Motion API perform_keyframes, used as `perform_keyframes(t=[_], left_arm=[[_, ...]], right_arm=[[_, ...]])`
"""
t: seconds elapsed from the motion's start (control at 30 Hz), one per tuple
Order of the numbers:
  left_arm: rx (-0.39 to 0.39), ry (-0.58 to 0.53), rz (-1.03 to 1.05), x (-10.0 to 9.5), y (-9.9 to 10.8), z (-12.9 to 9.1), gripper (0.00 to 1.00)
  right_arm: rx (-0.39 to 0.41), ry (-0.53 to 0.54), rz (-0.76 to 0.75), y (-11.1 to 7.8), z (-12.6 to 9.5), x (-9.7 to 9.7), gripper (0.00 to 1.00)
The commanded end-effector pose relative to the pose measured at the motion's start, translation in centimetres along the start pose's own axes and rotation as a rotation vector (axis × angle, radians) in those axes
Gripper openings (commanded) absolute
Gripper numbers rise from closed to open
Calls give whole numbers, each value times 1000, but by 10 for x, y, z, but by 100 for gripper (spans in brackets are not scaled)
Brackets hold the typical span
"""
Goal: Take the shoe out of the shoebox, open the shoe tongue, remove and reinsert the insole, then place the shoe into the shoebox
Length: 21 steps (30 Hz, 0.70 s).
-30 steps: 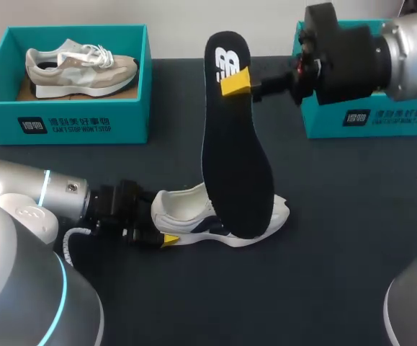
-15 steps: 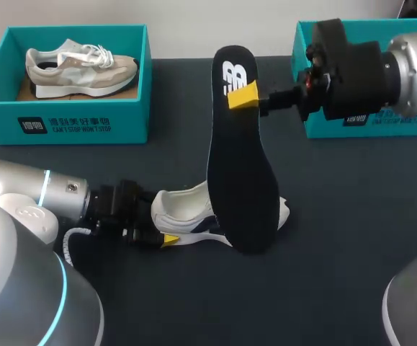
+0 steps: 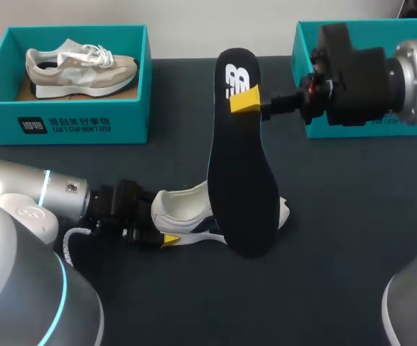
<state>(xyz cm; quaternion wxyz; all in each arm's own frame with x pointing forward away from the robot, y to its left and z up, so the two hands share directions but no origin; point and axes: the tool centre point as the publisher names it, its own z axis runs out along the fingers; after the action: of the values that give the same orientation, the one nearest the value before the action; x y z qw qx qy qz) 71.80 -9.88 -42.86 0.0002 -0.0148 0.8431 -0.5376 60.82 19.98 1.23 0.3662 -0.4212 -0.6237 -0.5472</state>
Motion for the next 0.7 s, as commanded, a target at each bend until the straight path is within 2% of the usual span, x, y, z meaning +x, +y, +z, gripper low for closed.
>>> perform_keyframes(t=[0.03, 0.07, 0.13, 0.4, 0.63, 0.7], left_arm=[[-3, -3, 0, 1, 5, 8, 0], [-3, -3, 0, 1, 5, 8, 16], [7, 3, -15, 1, 4, 5, 100], [-11, 13, -39, 2, -11, -16, 100], [-85, 43, -54, 0, -20, -29, 100], [-137, 47, -80, -2, -23, -33, 100]], right_arm=[[0, -1, 1, 1, 3, -1, 0], [0, -1, 1, 1, 3, -1, 0], [0, -1, 1, 1, 3, -1, 0], [0, -1, 1, 1, 3, -1, 0], [0, -1, 1, 1, 3, -1, 0], [0, -1, 1, 1, 3, -1, 0]])
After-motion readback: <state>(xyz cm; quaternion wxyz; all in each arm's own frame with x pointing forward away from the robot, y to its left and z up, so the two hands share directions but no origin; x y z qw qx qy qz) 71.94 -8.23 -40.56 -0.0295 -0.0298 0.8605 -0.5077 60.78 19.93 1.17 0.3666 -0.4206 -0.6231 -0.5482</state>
